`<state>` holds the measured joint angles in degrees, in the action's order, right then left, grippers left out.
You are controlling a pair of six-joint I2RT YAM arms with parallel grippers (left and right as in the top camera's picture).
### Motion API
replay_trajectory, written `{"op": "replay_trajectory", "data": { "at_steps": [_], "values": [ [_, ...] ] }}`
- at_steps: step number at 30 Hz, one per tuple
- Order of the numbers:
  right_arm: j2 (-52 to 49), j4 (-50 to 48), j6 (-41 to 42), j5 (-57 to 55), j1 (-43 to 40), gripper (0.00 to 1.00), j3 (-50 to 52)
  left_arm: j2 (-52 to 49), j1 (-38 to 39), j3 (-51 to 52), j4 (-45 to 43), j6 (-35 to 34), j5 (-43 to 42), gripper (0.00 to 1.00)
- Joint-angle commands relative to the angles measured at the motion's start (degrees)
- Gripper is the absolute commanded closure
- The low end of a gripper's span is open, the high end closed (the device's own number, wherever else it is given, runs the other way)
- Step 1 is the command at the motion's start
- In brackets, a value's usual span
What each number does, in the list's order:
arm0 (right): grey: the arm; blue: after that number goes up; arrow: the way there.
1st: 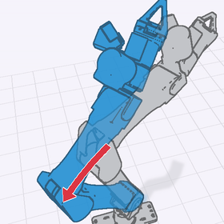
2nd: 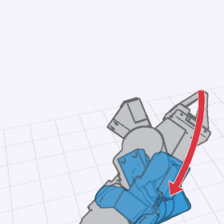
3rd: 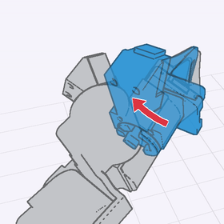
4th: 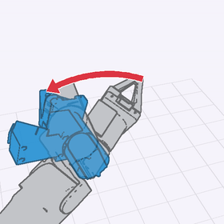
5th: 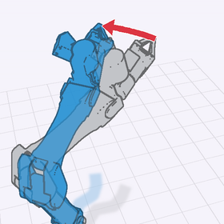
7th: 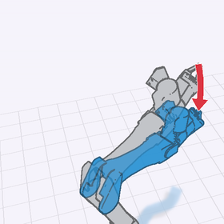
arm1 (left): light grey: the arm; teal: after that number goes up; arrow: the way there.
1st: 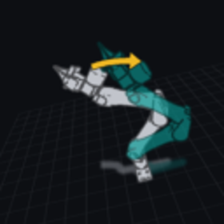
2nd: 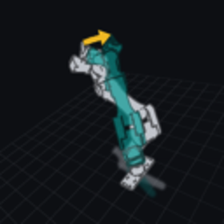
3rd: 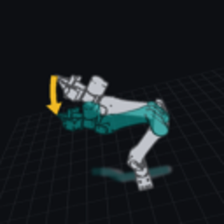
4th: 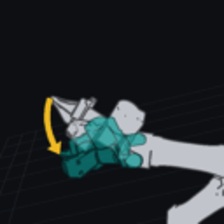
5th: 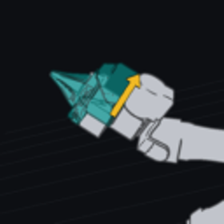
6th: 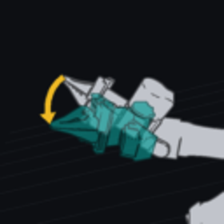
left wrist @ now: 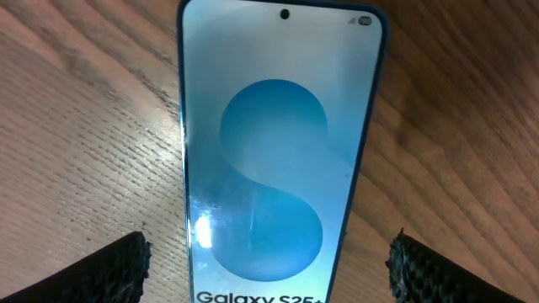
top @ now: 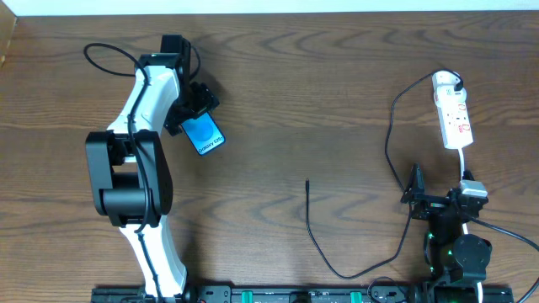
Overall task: Plug charger to phone and switch on socket
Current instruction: 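Lower the left gripper onto the phone and close on it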
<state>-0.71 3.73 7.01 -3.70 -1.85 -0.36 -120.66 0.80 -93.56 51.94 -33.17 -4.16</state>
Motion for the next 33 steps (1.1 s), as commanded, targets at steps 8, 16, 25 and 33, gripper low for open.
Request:
{"op": "replay_trajectory", "data": {
  "at_steps": [8, 16, 25, 33],
  "values": [
    [0.33, 0.2, -0.39, -0.48, 0.44, 0.01, 0.04, -3.82, 0.0, 0.48, -0.42, 1.36, 0.7, 0.1],
    [0.33, 0.2, -0.39, -0.48, 0.44, 0.01, 0.04, -5.16, 0.0, 0.48, -1.03, 0.96, 0.74, 0.1],
    [0.33, 0.2, -0.39, -0.48, 0.44, 0.01, 0.04, -5.38, 0.0, 0.5, -1.55, 0.94, 0.72, 0.1],
    [0.33, 0.2, -0.39, -0.48, 0.44, 0.01, 0.04, -5.68, 0.0, 0.7, -1.79, 0.94, 0.72, 0.1]
  ]
}}
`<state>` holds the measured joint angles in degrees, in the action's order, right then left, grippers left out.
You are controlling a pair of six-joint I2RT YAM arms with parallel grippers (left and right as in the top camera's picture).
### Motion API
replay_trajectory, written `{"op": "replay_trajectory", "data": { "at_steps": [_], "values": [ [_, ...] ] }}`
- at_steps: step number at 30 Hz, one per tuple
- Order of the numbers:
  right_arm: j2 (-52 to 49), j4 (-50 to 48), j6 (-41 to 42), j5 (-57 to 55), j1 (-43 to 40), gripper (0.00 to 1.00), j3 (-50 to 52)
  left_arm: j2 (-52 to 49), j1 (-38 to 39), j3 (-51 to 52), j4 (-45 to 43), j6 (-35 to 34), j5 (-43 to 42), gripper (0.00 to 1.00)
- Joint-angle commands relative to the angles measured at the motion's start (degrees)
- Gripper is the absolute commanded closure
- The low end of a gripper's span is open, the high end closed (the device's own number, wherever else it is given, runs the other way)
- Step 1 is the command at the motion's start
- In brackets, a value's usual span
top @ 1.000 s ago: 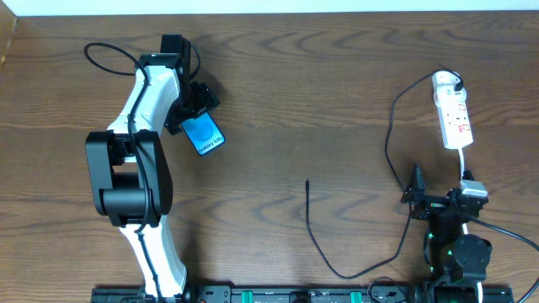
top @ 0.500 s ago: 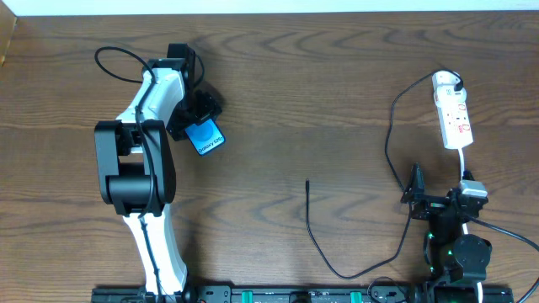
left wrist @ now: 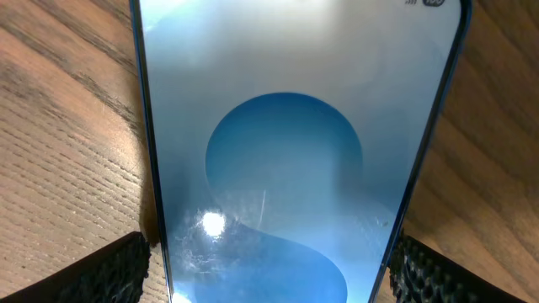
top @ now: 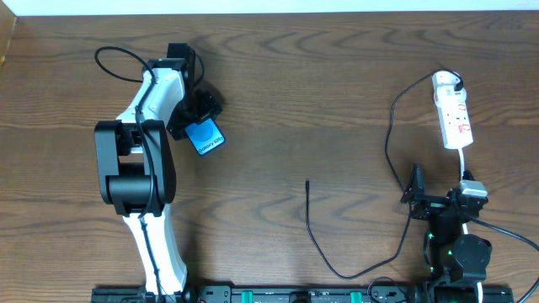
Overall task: Plug charger to phone and switch on socket
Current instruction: 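Lower the left gripper onto the phone and close on it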
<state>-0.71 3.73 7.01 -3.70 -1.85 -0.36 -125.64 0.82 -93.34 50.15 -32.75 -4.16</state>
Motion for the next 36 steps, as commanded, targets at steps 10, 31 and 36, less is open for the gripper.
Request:
{"op": "replay_trajectory", "data": {
  "at_steps": [10, 31, 36],
  "values": [
    [0.33, 0.2, -0.39, -0.48, 0.44, 0.01, 0.04, -0.72, -0.02, 0.5, -0.09, 0.57, 0.72, 0.09],
    [0.33, 0.2, -0.39, -0.48, 0.44, 0.01, 0.04, -2.75, -0.02, 0.57, 0.33, 0.57, 0.7, 0.1],
    [0.33, 0.2, -0.39, -0.48, 0.44, 0.01, 0.04, -2.75, -0.02, 0.57, 0.26, 0.57, 0.72, 0.1]
  ]
}}
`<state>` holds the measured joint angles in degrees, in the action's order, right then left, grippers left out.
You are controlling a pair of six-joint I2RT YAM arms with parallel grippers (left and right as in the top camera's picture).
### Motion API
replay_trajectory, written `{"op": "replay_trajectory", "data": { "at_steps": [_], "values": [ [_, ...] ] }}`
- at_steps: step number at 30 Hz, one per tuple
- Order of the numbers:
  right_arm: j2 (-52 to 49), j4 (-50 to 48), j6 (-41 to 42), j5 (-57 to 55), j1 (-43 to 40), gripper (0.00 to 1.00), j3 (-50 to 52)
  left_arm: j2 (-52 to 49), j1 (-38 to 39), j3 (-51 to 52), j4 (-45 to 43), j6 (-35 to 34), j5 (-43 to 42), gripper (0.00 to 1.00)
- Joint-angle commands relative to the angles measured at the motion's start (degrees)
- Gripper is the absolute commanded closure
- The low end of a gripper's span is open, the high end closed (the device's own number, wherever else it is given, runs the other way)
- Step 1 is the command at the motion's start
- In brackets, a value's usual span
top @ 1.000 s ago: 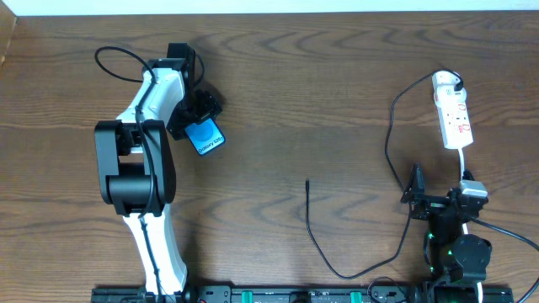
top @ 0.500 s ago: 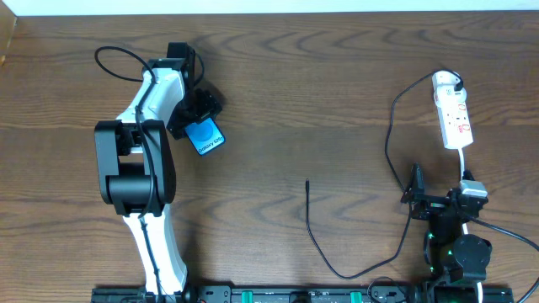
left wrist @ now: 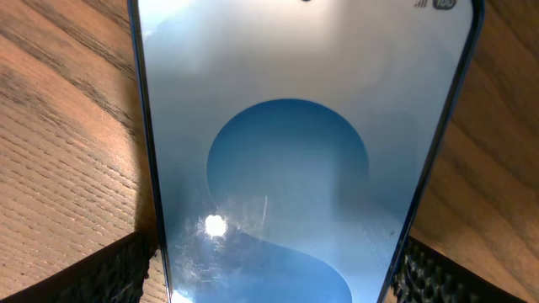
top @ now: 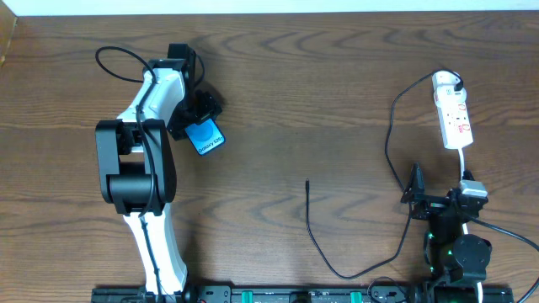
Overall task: Plug charger to phone and switch on socket
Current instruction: 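Lower the left gripper onto the phone and close on it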
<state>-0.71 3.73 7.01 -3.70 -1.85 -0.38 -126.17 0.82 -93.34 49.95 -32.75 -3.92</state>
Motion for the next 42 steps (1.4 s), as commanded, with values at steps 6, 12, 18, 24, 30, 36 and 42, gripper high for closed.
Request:
{"op": "replay_trajectory", "data": {
  "at_steps": [6, 12, 18, 24, 30, 36, 42],
  "values": [
    [0.33, 0.2, -0.39, -0.48, 0.44, 0.01, 0.07, -2.23, -0.02, 0.57, 0.26, 0.57, 0.48, 0.09],
    [0.33, 0.2, -0.42, -0.48, 0.44, 0.01, 0.07, -2.23, -0.02, 0.57, 0.28, 0.57, 0.46, 0.1],
    [0.33, 0.2, -0.39, -0.48, 0.44, 0.01, 0.07, -2.23, -0.02, 0.61, 0.28, 0.57, 0.46, 0.1],
    [0.33, 0.2, -0.39, -0.48, 0.44, 0.01, 0.07, -2.23, -0.02, 0.61, 0.33, 0.57, 0.46, 0.11],
    [0.33, 0.2, -0.39, -0.48, 0.44, 0.01, 0.07, -2.23, -0.02, 0.61, 0.5, 0.57, 0.44, 0.18],
    [0.33, 0.2, -0.42, -0.48, 0.44, 0.01, 0.07, -2.23, -0.02, 0.61, 0.5, 0.57, 0.46, 0.18],
    [0.33, 0.2, -0.39, -0.48, 0.44, 0.01, 0.07, -2.23, -0.02, 0.61, 0.5, 0.57, 0.46, 0.21]
  ]
}}
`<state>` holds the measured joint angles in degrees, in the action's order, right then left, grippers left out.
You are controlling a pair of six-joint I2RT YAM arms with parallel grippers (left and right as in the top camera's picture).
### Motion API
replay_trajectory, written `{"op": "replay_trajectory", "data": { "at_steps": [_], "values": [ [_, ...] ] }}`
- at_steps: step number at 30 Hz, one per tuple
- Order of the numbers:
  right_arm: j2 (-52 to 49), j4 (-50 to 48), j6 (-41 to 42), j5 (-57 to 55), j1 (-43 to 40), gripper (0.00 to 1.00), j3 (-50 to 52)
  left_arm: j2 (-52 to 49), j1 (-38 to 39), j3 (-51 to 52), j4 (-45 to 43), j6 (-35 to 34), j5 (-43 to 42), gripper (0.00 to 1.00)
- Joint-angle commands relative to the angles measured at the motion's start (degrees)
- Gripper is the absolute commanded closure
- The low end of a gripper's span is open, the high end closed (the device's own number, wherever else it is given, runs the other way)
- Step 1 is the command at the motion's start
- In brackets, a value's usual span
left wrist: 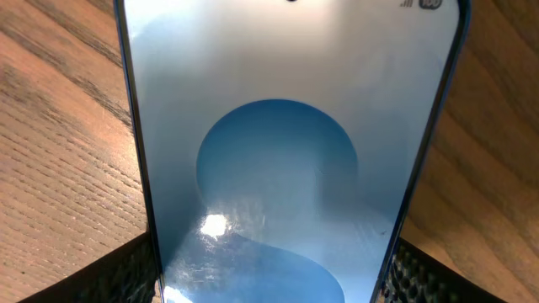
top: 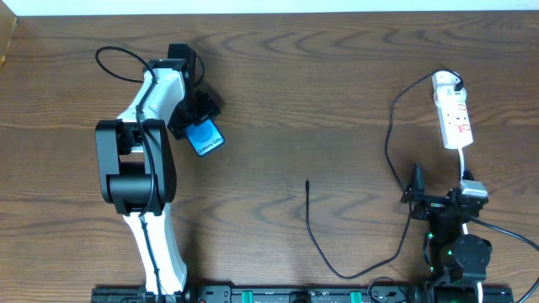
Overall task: Plug charger to phone and switch on socket
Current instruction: 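Lower the left gripper onto the phone and close on it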
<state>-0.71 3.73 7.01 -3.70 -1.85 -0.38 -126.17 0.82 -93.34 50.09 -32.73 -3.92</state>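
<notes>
The blue phone (top: pixel 207 138) lies screen up on the table at the left; its lit screen (left wrist: pixel 278 143) fills the left wrist view. My left gripper (top: pixel 196 126) straddles it, and both black pads (left wrist: pixel 126 278) press against its long edges, so it is shut on the phone. The black charger cable's free end (top: pixel 307 183) lies at mid table. From there the cable loops down and right, then up to the white power strip (top: pixel 455 120) at the far right. My right gripper (top: pixel 413 195) rests below the strip, near the cable; how its jaws stand does not show.
The wooden table (top: pixel 337 93) is bare between the phone and the cable. The left arm's own thin cable (top: pixel 114 59) loops at the back left. A black rail (top: pixel 278 295) runs along the front edge.
The left gripper's pads have come in a little and now touch the phone's two long edges. The phone sits slightly further left in the wrist view. The right arm has not moved.
My left gripper first hung wide open over the phone, whose top end showed in full. Then it sat lower, with the pads either side of the phone. The pads then stood nearer the edges and now press on them. The right arm and the cable stayed still.
</notes>
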Motion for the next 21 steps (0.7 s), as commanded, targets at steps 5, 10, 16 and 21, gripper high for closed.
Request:
{"op": "replay_trajectory", "data": {
  "at_steps": [5, 10, 16, 21],
  "values": [
    [0.33, 0.2, -0.39, -0.48, 0.44, 0.01, 0.07, -2.23, -0.02, 0.61, 0.37, 0.55, 0.46, 0.25],
    [0.33, 0.2, -0.39, -0.48, 0.44, 0.01, 0.07, -2.23, -0.02, 0.61, 0.37, 0.55, 0.46, 0.32],
    [0.33, 0.2, -0.42, -0.48, 0.44, 0.01, 0.07, -2.23, -0.02, 0.61, 0.37, 0.55, 0.48, 0.43],
    [0.33, 0.2, -0.39, -0.48, 0.44, 0.01, 0.07, -2.23, -0.02, 0.61, 0.39, 0.57, 0.48, 0.53]
  ]
}}
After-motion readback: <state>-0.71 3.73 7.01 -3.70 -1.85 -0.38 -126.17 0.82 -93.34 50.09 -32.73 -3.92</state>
